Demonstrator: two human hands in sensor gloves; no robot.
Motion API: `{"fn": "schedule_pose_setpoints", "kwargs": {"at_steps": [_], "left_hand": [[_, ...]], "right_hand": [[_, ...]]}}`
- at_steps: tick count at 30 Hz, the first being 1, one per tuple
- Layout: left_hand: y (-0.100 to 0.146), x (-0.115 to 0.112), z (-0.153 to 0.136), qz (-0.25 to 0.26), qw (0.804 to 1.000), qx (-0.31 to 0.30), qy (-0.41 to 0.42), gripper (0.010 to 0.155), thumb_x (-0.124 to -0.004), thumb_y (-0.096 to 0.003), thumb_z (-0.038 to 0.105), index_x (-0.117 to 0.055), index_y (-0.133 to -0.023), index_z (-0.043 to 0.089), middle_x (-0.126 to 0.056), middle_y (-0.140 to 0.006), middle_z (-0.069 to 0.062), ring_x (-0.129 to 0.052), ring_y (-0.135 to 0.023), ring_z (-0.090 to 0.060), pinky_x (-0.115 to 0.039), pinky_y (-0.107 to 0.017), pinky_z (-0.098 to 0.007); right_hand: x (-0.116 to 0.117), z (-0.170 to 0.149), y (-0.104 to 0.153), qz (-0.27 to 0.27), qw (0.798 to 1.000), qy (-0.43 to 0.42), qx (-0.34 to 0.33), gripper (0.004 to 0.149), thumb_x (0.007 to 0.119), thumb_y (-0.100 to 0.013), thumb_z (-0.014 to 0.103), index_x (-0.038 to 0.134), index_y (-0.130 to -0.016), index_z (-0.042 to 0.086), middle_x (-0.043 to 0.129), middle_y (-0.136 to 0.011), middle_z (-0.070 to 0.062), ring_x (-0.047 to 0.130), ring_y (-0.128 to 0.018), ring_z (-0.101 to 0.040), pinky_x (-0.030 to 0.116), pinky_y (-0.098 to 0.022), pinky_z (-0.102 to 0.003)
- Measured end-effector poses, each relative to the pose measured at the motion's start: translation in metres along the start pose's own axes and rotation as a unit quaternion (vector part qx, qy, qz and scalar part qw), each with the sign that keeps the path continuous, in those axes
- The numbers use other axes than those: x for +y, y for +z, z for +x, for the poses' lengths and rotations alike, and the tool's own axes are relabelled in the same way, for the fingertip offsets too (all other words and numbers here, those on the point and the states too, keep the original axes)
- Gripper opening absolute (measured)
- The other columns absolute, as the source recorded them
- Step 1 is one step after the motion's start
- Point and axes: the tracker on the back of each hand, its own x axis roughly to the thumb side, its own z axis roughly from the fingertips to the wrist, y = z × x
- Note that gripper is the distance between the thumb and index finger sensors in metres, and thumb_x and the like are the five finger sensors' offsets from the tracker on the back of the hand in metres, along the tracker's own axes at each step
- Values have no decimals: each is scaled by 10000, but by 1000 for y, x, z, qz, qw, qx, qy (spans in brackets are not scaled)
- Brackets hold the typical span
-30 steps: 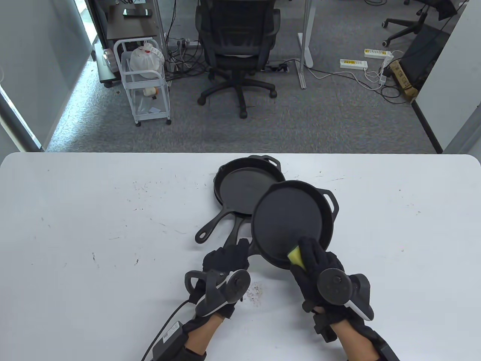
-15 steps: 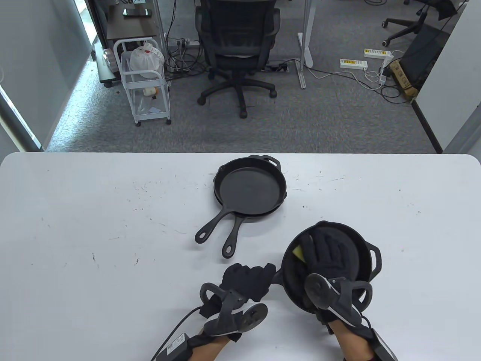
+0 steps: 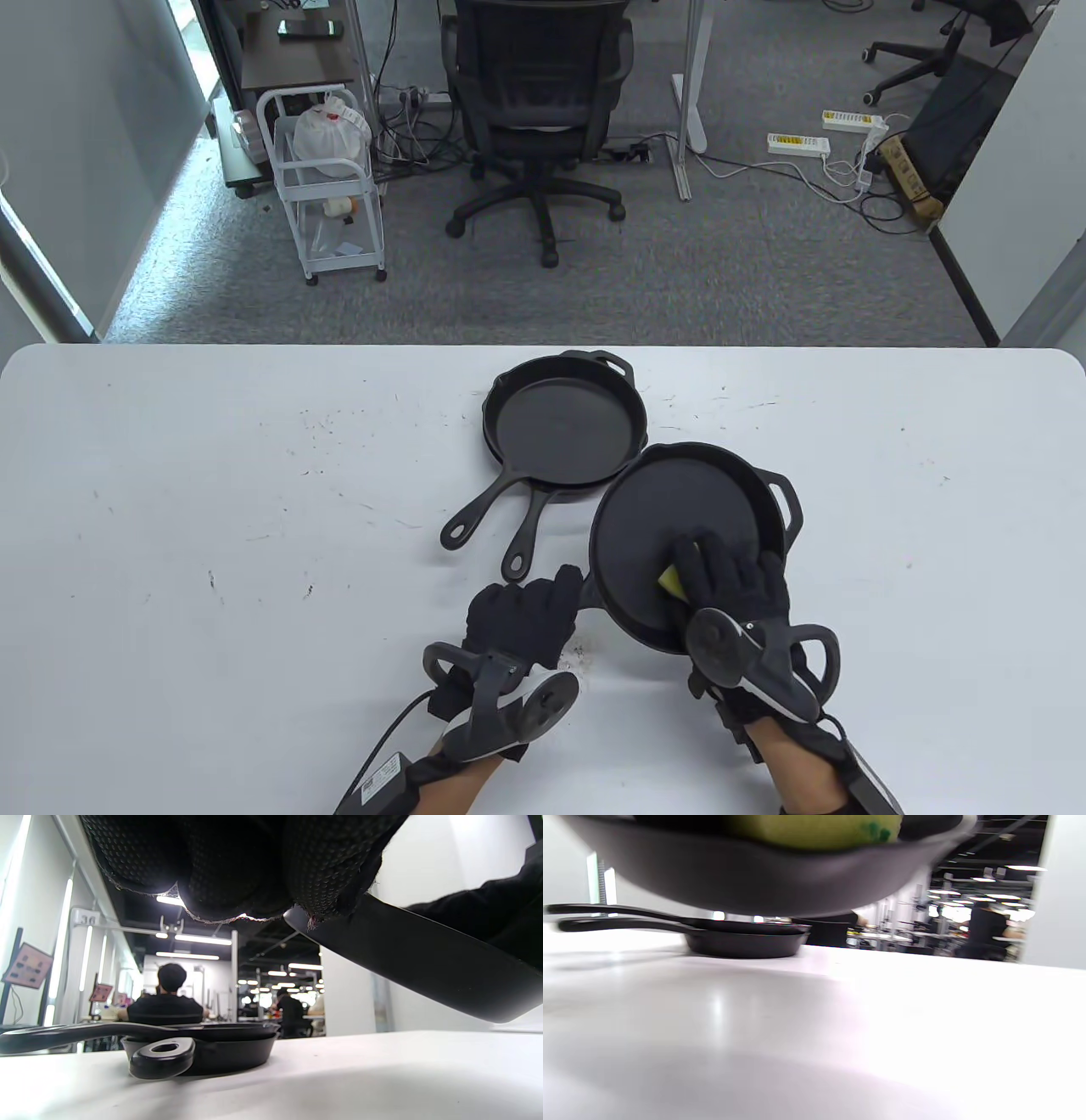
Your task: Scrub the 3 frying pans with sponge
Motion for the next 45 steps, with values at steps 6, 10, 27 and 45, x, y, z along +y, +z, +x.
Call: {"fn": "schedule_pose_setpoints", "kwargs": {"at_steps": [6, 10, 27, 45], "left_hand": [[3, 4, 13, 16, 999, -48, 4, 615, -931, -440, 354, -808, -1033, 246, -987, -843, 22, -1032, -568, -179, -837, -601, -542], [6, 8, 25, 34, 995, -90, -27, 611, -941, -430, 359, -819, -1021, 263, -996, -838, 39, -1039, -570, -168, -840, -607, -536], [-2, 12, -11, 6, 998, 44, -36, 698, -916, -454, 357, -703, -1098, 192, -922, -911, -22, -1036, -590, -188, -851, -578, -534], [3, -1, -89, -40, 895, 250, 368, 554, -785, -515, 360, -771, -1040, 183, -975, -822, -71, -1156, -472, -156, -985, -424, -432]], "right_hand": [[-7, 15, 8, -39, 999, 13, -21, 722, 747, -449, 498, 377, -1057, 372, 459, -1172, -1, 572, -1063, -335, 440, -759, -605], [-14, -6, 6, -53, 997, -12, 50, 762, 721, -452, 528, 313, -1070, 344, 409, -1179, -36, 526, -1076, -365, 411, -758, -623], [-18, -13, 6, -75, 996, -32, 31, 698, 747, -453, 487, 418, -1056, 364, 561, -1141, -25, 745, -936, -303, 451, -758, -613], [-28, 5, 22, -148, 986, -66, -36, 715, 730, -456, 496, 374, -1059, 354, 524, -1149, -26, 719, -970, -302, 477, -757, -604]]}}
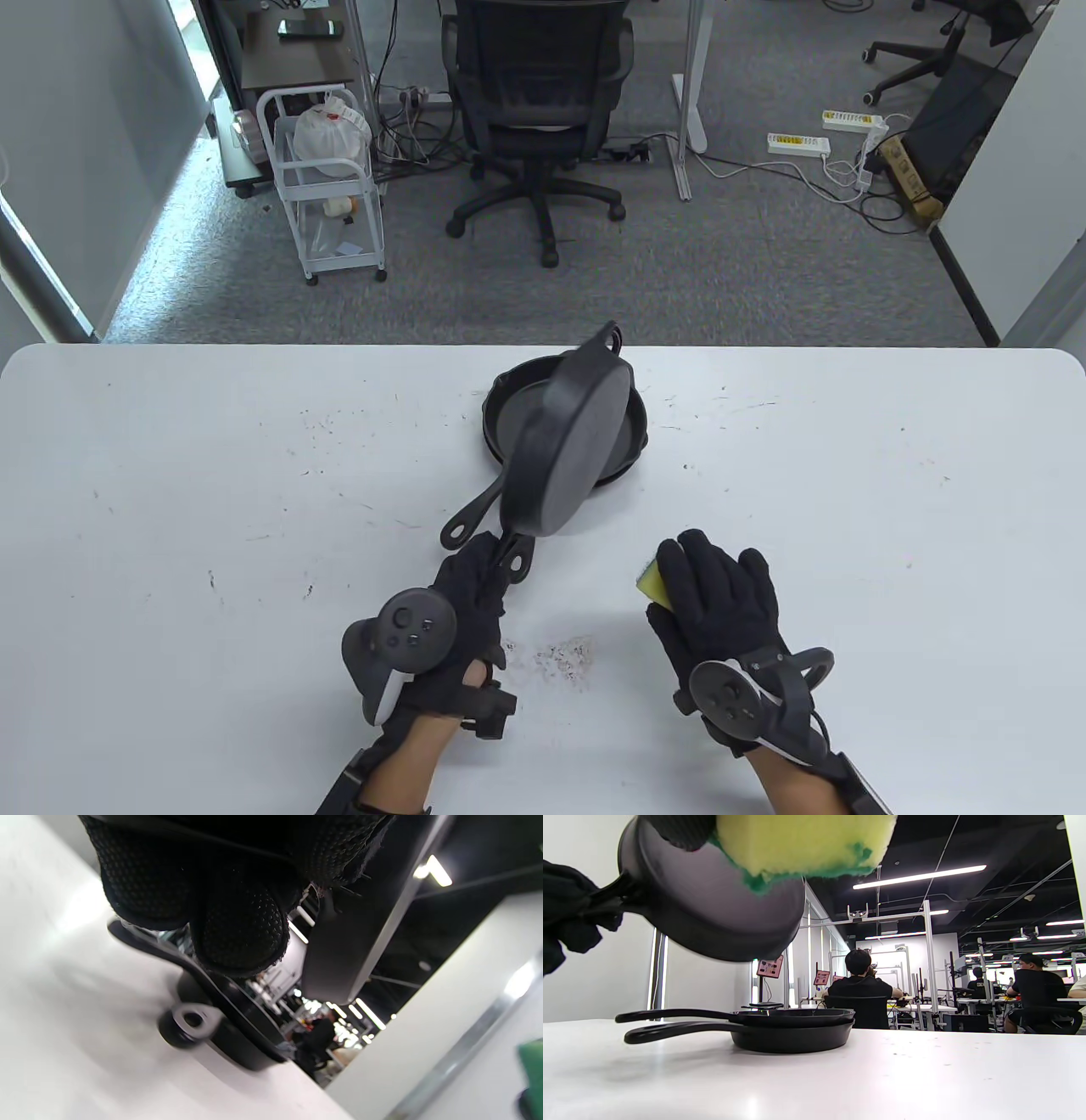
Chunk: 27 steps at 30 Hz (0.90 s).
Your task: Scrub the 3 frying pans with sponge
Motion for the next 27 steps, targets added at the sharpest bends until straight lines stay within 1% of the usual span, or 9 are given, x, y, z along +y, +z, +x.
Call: {"fn": "schedule_pose_setpoints", "kwargs": {"at_steps": [2, 6, 11, 14, 17, 20, 22, 24, 27], "left_hand": [[-2, -3, -7, -23, 998, 16, 60, 554, -769, -520, 363, -779, -1039, 171, -1000, -794, -65, -1161, -435, -149, -990, -407, -422], [-7, -10, -17, -69, 990, 27, 122, 556, -749, -529, 368, -794, -1041, 159, -1024, -764, -62, -1158, -389, -132, -994, -385, -411], [-8, -22, -17, -117, 985, 10, 129, 556, -747, -535, 372, -790, -1047, 161, -1016, -758, -64, -1136, -379, -131, -977, -388, -416], [-7, -31, -11, -139, 986, -17, 87, 552, -785, -519, 385, -820, -1028, 174, -1033, -740, -60, -1139, -365, -134, -977, -382, -420], [-2, -46, 0, -196, 978, -43, 60, 550, -795, -519, 375, -818, -1028, 171, -1020, -762, -64, -1129, -388, -149, -963, -401, -436], [4, -57, 14, -217, 973, -76, -3, 553, -827, -505, 361, -827, -1023, 166, -1021, -766, -72, -1127, -400, -157, -957, -411, -445], [7, -62, 22, -229, 965, -114, -60, 556, -850, -493, 353, -839, -1017, 167, -1021, -775, -70, -1124, -416, -159, -950, -429, -453], [10, -66, 29, -245, 948, -164, -122, 560, -862, -486, 354, -851, -1013, 164, -1030, -772, -65, -1125, -425, -154, -948, -451, -453], [12, -71, 31, -261, 941, -177, -122, 559, -881, -480, 342, -860, -1008, 160, -1030, -776, -75, -1118, -441, -167, -935, -471, -469]], "right_hand": [[2, 1, 0, 2, 1000, 0, -4, 713, 732, -456, 493, 374, -1058, 357, 522, -1152, -17, 713, -982, -300, 479, -757, -602], [3, 2, 0, 8, 1000, 2, -8, 708, 732, -456, 491, 374, -1055, 367, 520, -1154, 1, 704, -1004, -285, 485, -757, -597], [3, 6, 1, 5, 1000, 7, -19, 704, 732, -457, 486, 371, -1051, 375, 506, -1158, 18, 680, -1027, -273, 488, -758, -590], [5, 13, 2, 5, 999, 16, -34, 697, 731, -459, 483, 372, -1048, 381, 498, -1159, 26, 662, -1041, -264, 486, -759, -586], [6, 19, 3, 6, 999, 23, -47, 701, 732, -458, 482, 364, -1047, 384, 471, -1163, 30, 630, -1057, -261, 483, -760, -584], [2, 21, 5, -22, 998, 23, -47, 710, 723, -460, 481, 329, -1044, 395, 412, -1170, 32, 571, -1076, -264, 463, -764, -584], [-5, 17, 6, -44, 998, 21, -33, 715, 708, -460, 490, 304, -1043, 397, 379, -1173, 35, 540, -1084, -271, 445, -767, -586], [-15, 5, 5, -70, 998, 2, 2, 715, 696, -460, 498, 299, -1047, 396, 362, -1177, 27, 507, -1093, -282, 426, -768, -597], [-23, -18, 2, -91, 994, -44, 48, 710, 680, -462, 503, 297, -1051, 392, 369, -1178, 21, 507, -1093, -290, 416, -769, -604]]}}
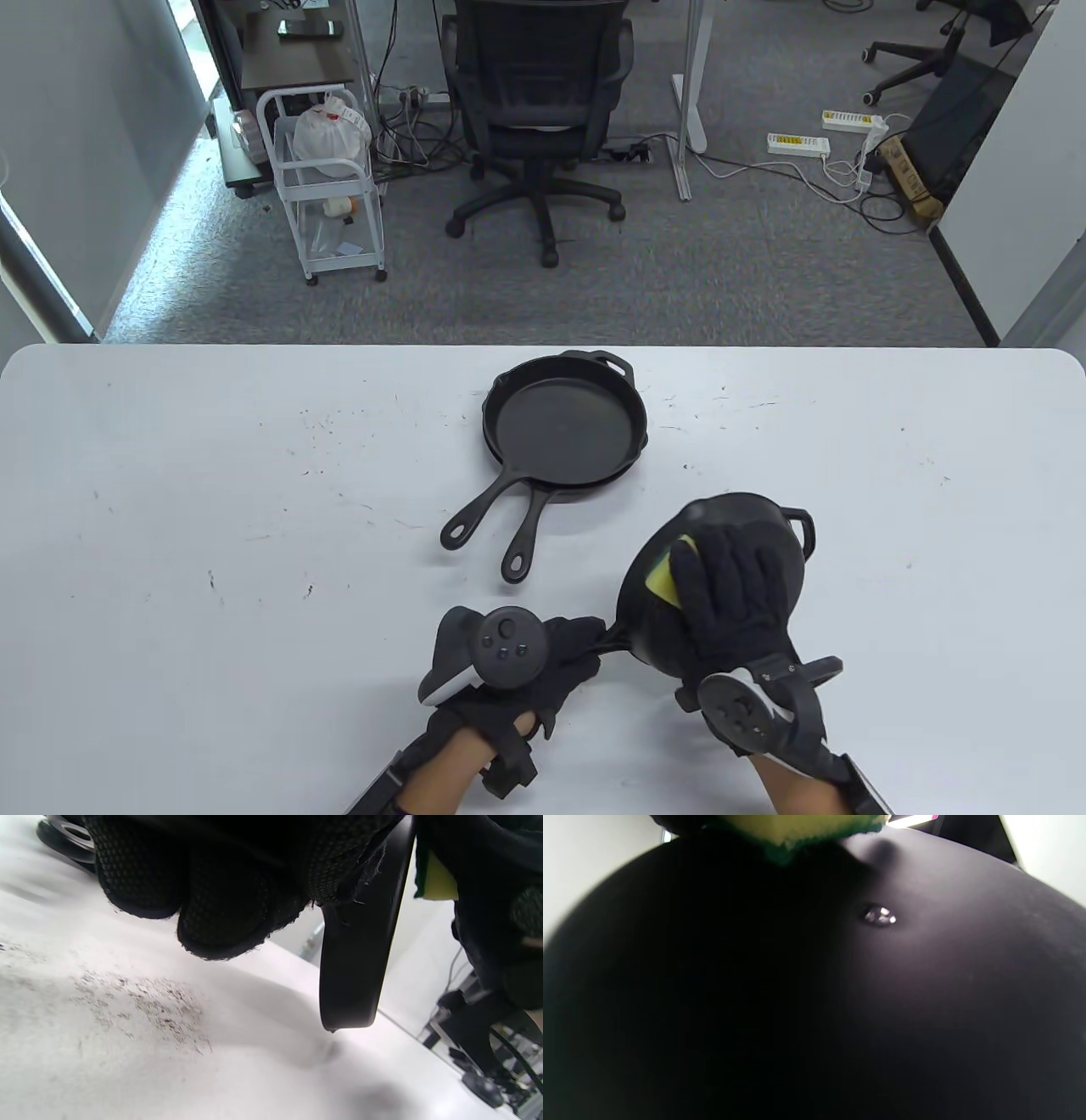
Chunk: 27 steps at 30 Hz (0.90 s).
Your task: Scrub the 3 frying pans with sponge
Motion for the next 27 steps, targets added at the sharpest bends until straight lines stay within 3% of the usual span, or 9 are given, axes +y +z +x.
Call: {"fn": "schedule_pose_setpoints", "kwargs": {"at_steps": [3, 7, 12, 16, 19, 22, 25, 27], "left_hand": [[0, 1, -3, -1, 1000, -5, 30, 557, -874, -484, 346, -858, -1010, 162, -1030, -776, -74, -1117, -440, -166, -936, -471, -465], [4, 8, -12, 45, 996, 10, 77, 552, -851, -501, 358, -849, -1017, 161, -1026, -777, -71, -1115, -438, -154, -939, -466, -456], [9, 13, -22, 85, 982, 41, 164, 548, -810, -527, 358, -818, -1032, 145, -1002, -790, -79, -1099, -448, -162, -924, -478, -464], [10, 12, -23, 98, 979, 52, 173, 551, -791, -534, 361, -804, -1038, 139, -996, -790, -74, -1096, -443, -154, -925, -473, -460], [8, 10, -18, 82, 985, 49, 147, 553, -810, -524, 357, -820, -1029, 134, -1008, -776, -79, -1103, -430, -159, -929, -465, -463], [4, 6, -8, 41, 997, 26, 54, 560, -832, -511, 350, -824, -1028, 134, -1008, -778, -78, -1102, -441, -165, -924, -480, -473], [2, 2, 6, 16, 999, 11, -49, 564, -844, -500, 343, -825, -1026, 143, -1006, -785, -76, -1095, -460, -173, -909, -508, -487], [3, 1, 11, 11, 998, -1, -66, 565, -845, -496, 350, -825, -1026, 156, -1008, -787, -63, -1098, -463, -162, -911, -517, -482]], "right_hand": [[0, -28, -5, 12, 997, -53, 63, 711, 676, -465, 498, 289, -1051, 389, 367, -1177, 17, 512, -1091, -298, 414, -767, -610], [14, -49, -7, 43, 990, -70, 112, 714, 680, -469, 487, 284, -1052, 377, 358, -1177, 1, 499, -1090, -329, 415, -761, -619], [29, -30, -4, 76, 994, -38, 62, 719, 683, -470, 484, 273, -1050, 372, 355, -1176, -3, 492, -1093, -320, 431, -759, -615], [34, 2, 4, 76, 997, -13, -16, 708, 676, -470, 483, 281, -1047, 378, 365, -1175, 7, 501, -1093, -312, 435, -759, -610], [33, 26, 12, 73, 995, -5, -63, 711, 677, -468, 487, 276, -1046, 384, 358, -1175, 12, 491, -1095, -309, 430, -761, -609], [27, 36, 14, 50, 995, 19, -86, 713, 672, -464, 496, 273, -1045, 391, 344, -1178, 28, 467, -1103, -307, 414, -764, -610], [14, 26, 11, 16, 998, 28, -57, 715, 660, -459, 519, 279, -1050, 391, 346, -1182, 25, 441, -1107, -348, 402, -765, -619], [7, 11, 7, 0, 1000, 6, -20, 711, 652, -460, 523, 283, -1053, 390, 352, -1182, 22, 453, -1105, -356, 398, -764, -623]]}}
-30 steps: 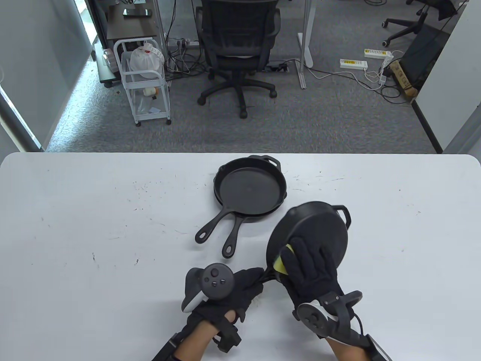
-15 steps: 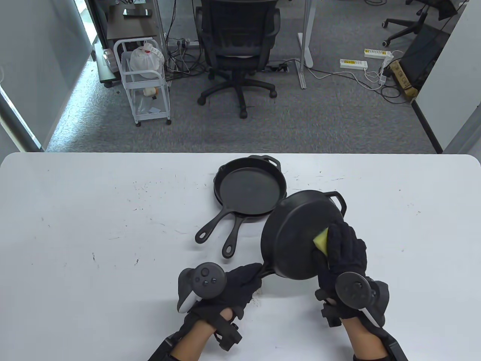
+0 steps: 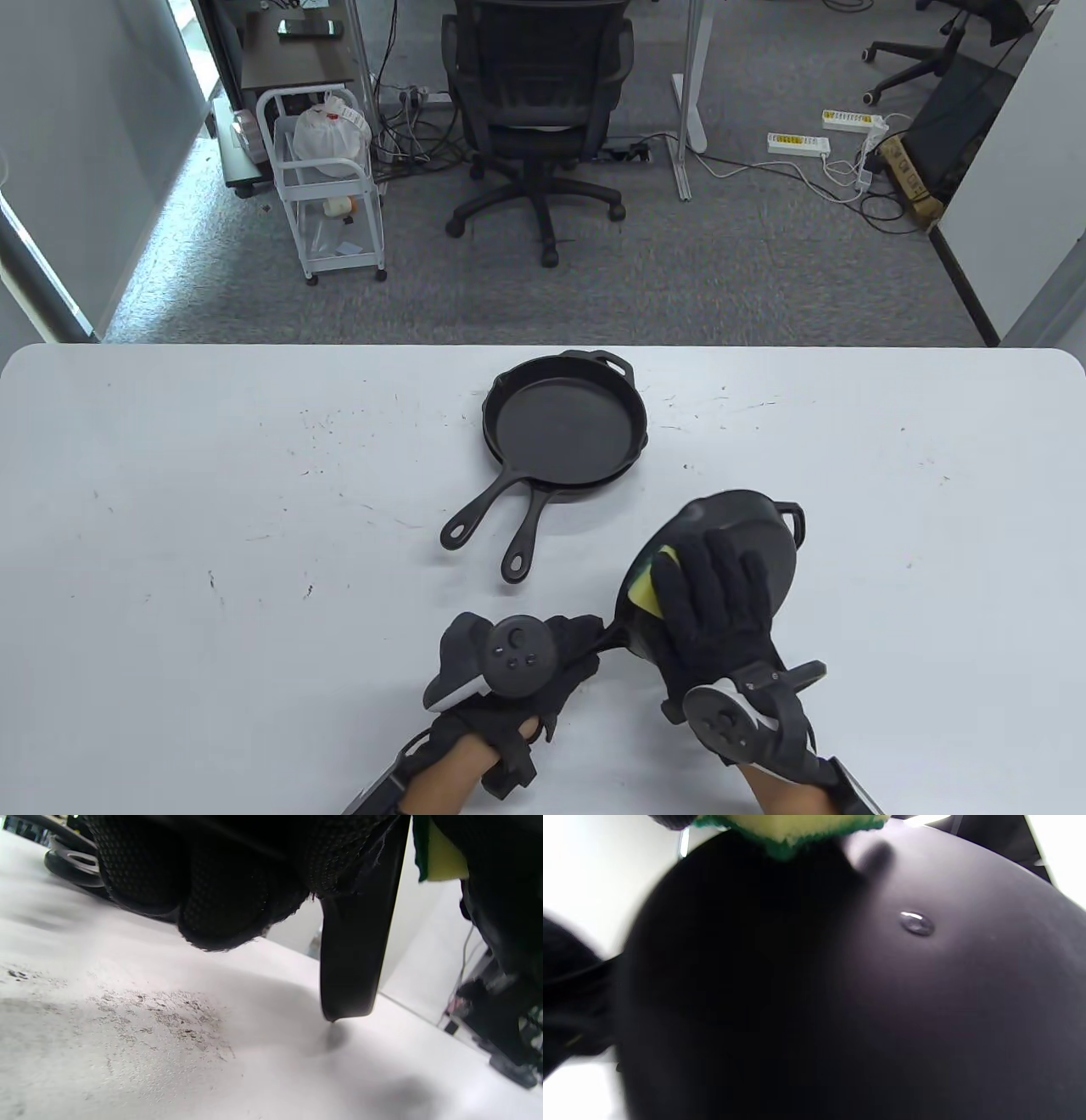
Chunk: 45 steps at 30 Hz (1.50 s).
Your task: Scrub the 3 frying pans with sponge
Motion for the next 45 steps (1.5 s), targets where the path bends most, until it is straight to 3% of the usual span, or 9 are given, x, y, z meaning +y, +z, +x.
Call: {"fn": "schedule_pose_setpoints", "kwargs": {"at_steps": [8, 14, 19, 22, 26, 33, 36, 40, 45], "left_hand": [[4, 9, -12, 41, 990, 2, 136, 558, -826, -512, 352, -823, -1029, 140, -1004, -784, -75, -1095, -456, -164, -911, -509, -480], [10, 15, -26, 99, 975, 35, 198, 554, -803, -524, 361, -817, -1030, 139, -1002, -782, -74, -1095, -441, -155, -918, -494, -473], [8, 12, -24, 79, 982, 31, 171, 555, -818, -516, 359, -827, -1024, 134, -1012, -770, -74, -1101, -430, -155, -924, -486, -469], [6, 10, -13, 55, 991, 9, 119, 557, -840, -504, 351, -836, -1020, 140, -1013, -774, -76, -1101, -439, -163, -918, -496, -477], [5, 9, -1, 33, 997, -16, 66, 561, -855, -494, 347, -835, -1015, 141, -1013, -775, -74, -1099, -444, -165, -915, -504, -481], [8, 12, -9, 68, 987, -7, 143, 554, -818, -517, 362, -815, -1026, 145, -998, -786, -68, -1092, -451, -153, -913, -506, -471], [12, 14, -15, 110, 978, 17, 174, 550, -791, -532, 372, -789, -1038, 156, -980, -803, -62, -1081, -460, -151, -907, -510, -468], [15, 14, -21, 129, 964, 45, 227, 555, -763, -547, 366, -759, -1052, 136, -958, -815, -67, -1072, -460, -147, -904, -509, -466], [12, 12, -17, 101, 976, 31, 191, 559, -802, -524, 359, -796, -1033, 128, -987, -784, -72, -1088, -432, -147, -919, -485, -468]], "right_hand": [[5, -59, -8, 14, 987, -76, 142, 708, 654, -468, 501, 277, -1054, 381, 356, -1179, 2, 495, -1094, -368, 407, -760, -632], [20, -30, -4, 41, 996, -43, 59, 712, 662, -468, 497, 279, -1054, 369, 364, -1176, -10, 492, -1092, -358, 417, -757, -626], [19, 11, 5, 37, 998, -7, -41, 709, 663, -465, 500, 278, -1050, 386, 359, -1177, 8, 480, -1098, -339, 419, -762, -616], [8, 16, 6, 6, 999, 12, -50, 713, 662, -462, 509, 273, -1048, 396, 347, -1179, 19, 465, -1102, -340, 409, -765, -615], [-8, -6, 0, -26, 1000, -14, 12, 715, 657, -463, 513, 267, -1051, 396, 354, -1180, 11, 458, -1103, -352, 403, -766, -620], [-6, -62, -9, 6, 987, -78, 143, 715, 664, -469, 502, 271, -1055, 383, 358, -1180, -6, 470, -1097, -372, 402, -762, -630], [6, -57, -8, 29, 990, -71, 122, 713, 673, -470, 494, 282, -1054, 377, 377, -1176, -15, 494, -1092, -361, 418, -758, -628], [18, -21, -2, 43, 998, -32, 25, 707, 667, -469, 492, 284, -1051, 381, 386, -1173, -13, 506, -1090, -338, 437, -758, -616], [13, 19, 7, 24, 998, -2, -65, 711, 670, -463, 500, 281, -1049, 393, 374, -1175, 1, 485, -1096, -329, 432, -764, -608]]}}
